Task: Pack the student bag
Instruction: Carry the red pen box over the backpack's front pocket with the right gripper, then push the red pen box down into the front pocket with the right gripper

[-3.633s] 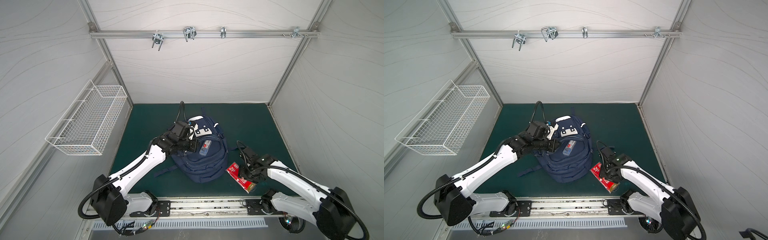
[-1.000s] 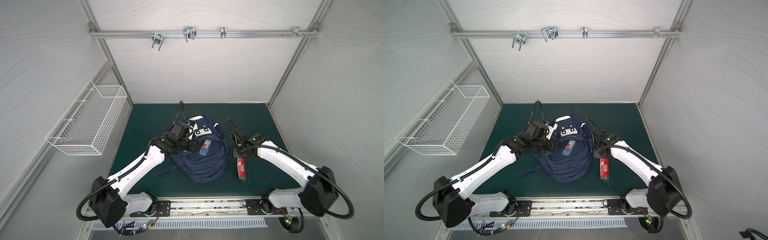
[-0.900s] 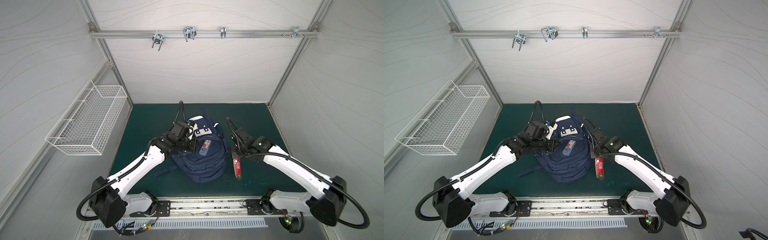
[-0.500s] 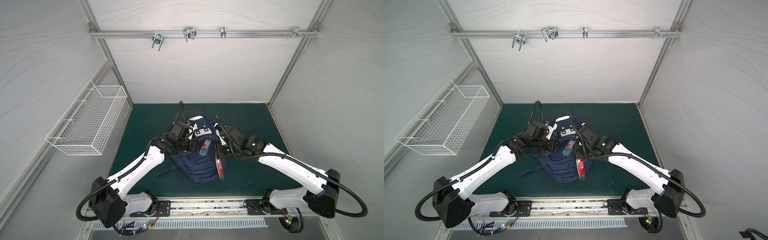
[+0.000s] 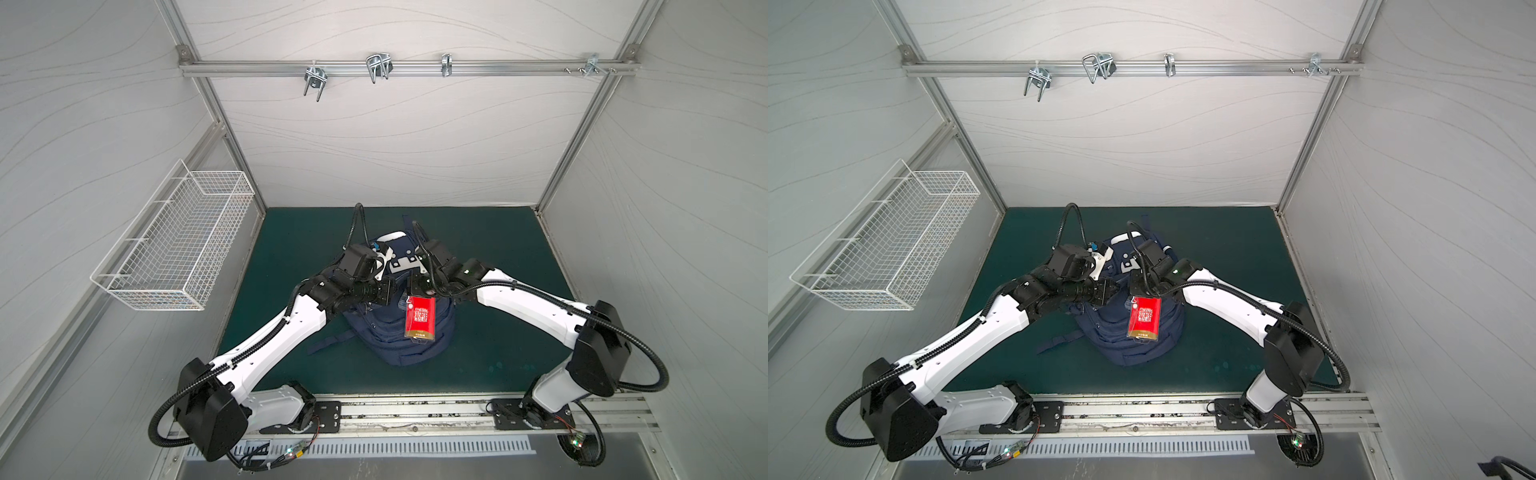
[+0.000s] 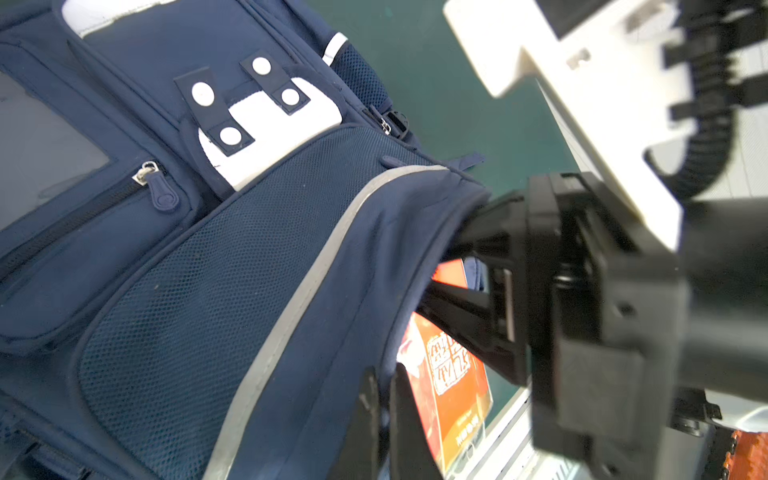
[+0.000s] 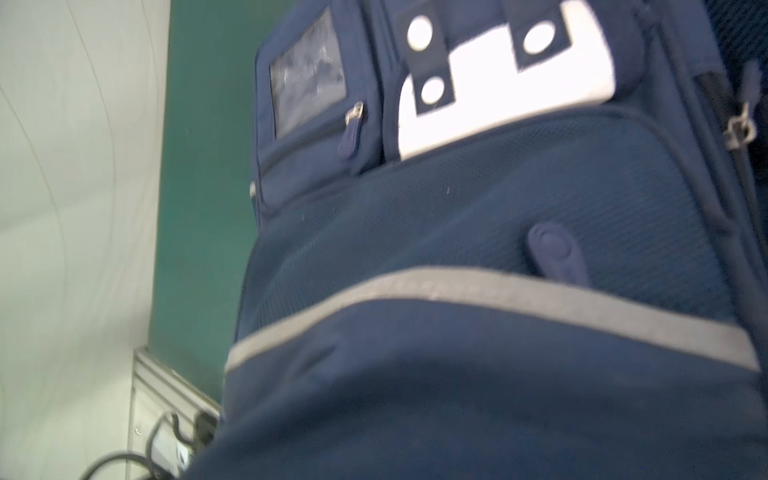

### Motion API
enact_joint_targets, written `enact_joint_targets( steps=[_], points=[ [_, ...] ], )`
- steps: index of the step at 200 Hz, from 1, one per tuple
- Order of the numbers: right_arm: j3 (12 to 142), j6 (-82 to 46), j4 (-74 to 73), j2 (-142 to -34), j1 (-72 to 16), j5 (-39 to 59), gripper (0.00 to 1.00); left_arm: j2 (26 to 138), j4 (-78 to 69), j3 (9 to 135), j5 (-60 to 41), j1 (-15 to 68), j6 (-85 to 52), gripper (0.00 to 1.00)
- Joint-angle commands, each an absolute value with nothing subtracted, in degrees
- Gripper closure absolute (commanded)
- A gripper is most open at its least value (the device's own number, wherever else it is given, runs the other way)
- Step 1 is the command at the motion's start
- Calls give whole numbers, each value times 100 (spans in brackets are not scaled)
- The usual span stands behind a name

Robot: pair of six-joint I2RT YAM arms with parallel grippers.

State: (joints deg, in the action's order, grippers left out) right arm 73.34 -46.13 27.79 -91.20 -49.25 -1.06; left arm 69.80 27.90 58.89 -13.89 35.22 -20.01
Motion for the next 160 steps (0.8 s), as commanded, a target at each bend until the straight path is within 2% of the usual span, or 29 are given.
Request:
enact_joint_targets(
  steps=[1,26,67,85,109,143,160],
  points=[
    [7630,-4919,2418,-9424,-4816,-203,60,6793,2375,6034,-1708,3554,-2112,100],
    [7585,-4672,2663,-9257,-4840,-208,39,6812,2446,6073,-1602,3559,-2101,100],
    [7117,-4193,3606,-8050,-5211,-778,34,6855,2500,6100,-1573,3559,-2084,100],
    [6505,-4203,3807,-7473,-5199,-778,42,6858,2520,6117,-1558,3560,-2083,100],
    [5678,-4182,3523,-7023,-5039,-184,51,6844,2533,6126,-1546,3560,-2074,100],
    [5131,-4292,2477,-7123,-5062,683,66,6863,2538,6117,-1563,3552,-2074,100],
    [5147,-4412,2177,-7372,-5158,823,69,6861,2542,6127,-1571,3548,-2074,100]
  ],
)
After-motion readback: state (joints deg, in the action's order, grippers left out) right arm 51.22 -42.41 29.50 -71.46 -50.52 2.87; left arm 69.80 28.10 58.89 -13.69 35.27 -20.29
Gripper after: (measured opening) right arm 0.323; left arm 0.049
